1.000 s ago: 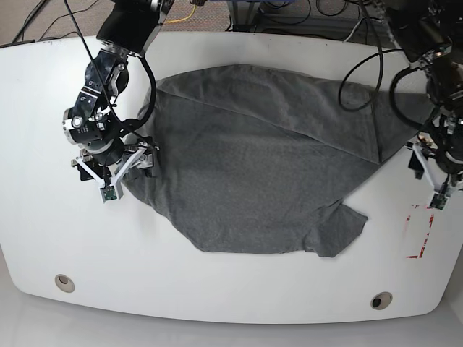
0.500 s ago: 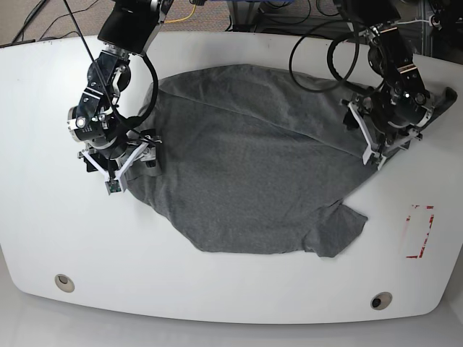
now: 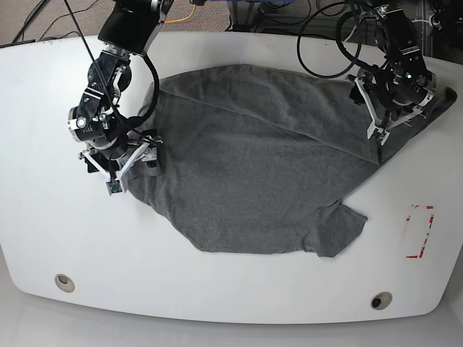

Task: Layout the t-shirt on the table in an organized manner, then fold the t-shirt properly
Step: 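Grasp the shirt edge with the left gripper while the right holds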

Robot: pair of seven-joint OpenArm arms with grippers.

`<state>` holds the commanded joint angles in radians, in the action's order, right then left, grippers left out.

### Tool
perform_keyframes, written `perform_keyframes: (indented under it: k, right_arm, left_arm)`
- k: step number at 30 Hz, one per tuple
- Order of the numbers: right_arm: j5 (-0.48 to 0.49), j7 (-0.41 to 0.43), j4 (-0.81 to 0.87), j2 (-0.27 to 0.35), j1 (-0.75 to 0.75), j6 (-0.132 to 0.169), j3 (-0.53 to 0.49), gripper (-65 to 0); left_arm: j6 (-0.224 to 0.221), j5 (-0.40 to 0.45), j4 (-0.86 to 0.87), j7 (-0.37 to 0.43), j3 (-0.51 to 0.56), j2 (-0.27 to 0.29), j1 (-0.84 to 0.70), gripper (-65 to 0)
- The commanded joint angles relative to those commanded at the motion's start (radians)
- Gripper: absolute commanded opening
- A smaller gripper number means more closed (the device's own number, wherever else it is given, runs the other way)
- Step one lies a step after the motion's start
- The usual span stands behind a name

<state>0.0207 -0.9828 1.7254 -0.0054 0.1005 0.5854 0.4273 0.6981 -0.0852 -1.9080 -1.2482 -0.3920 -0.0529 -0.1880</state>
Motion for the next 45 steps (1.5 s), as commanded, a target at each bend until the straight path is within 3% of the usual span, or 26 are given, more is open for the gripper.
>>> perform_keyframes:
  k: [7, 16, 18, 21, 24, 32, 38, 45]
  right_arm:
    - [0.000, 0.000, 0.000, 0.000, 0.000, 0.000, 0.002, -14.0]
    - [0.000, 0.000, 0.002, 0.000, 0.000, 0.000, 0.002, -14.0]
    - [0.000, 0.000, 0.002, 0.000, 0.000, 0.000, 0.002, -14.0]
    - [0.000, 0.000, 0.002, 0.000, 0.002, 0.000, 0.002, -14.0]
    - [0.000, 0.000, 0.002, -0.002, 0.002, 0.000, 0.002, -14.0]
    - [0.000, 0.000, 0.002, -0.002, 0.006, -0.002, 0.002, -14.0]
    - [0.000, 0.000, 0.002, -0.002, 0.006, -0.002, 0.002, -14.0]
    - [0.000, 0.000, 0.002, -0.002, 0.006, -0.003, 0.002, -14.0]
  left_arm:
    - [0.000, -0.002, 0.120, 0.006, 0.020, -0.005, 0.034, -22.6]
    - [0.000, -0.002, 0.133, 0.008, 0.023, 0.000, 0.035, -24.6]
    - [0.000, -0.002, 0.133, 0.008, 0.023, 0.000, 0.035, -30.0]
    - [0.000, -0.002, 0.135, 0.006, 0.023, 0.000, 0.035, -51.1]
    - [0.000, -0.002, 0.137, 0.006, 0.025, 0.000, 0.035, -65.0]
    - [0.000, -0.003, 0.061, -0.003, 0.025, 0.000, 0.028, -64.6]
    - [0.000, -0.003, -0.037, -0.103, 0.040, -0.006, 0.025, -64.6]
    - [0.000, -0.005, -0.083, -0.148, 0.040, -0.044, -0.043, -64.6]
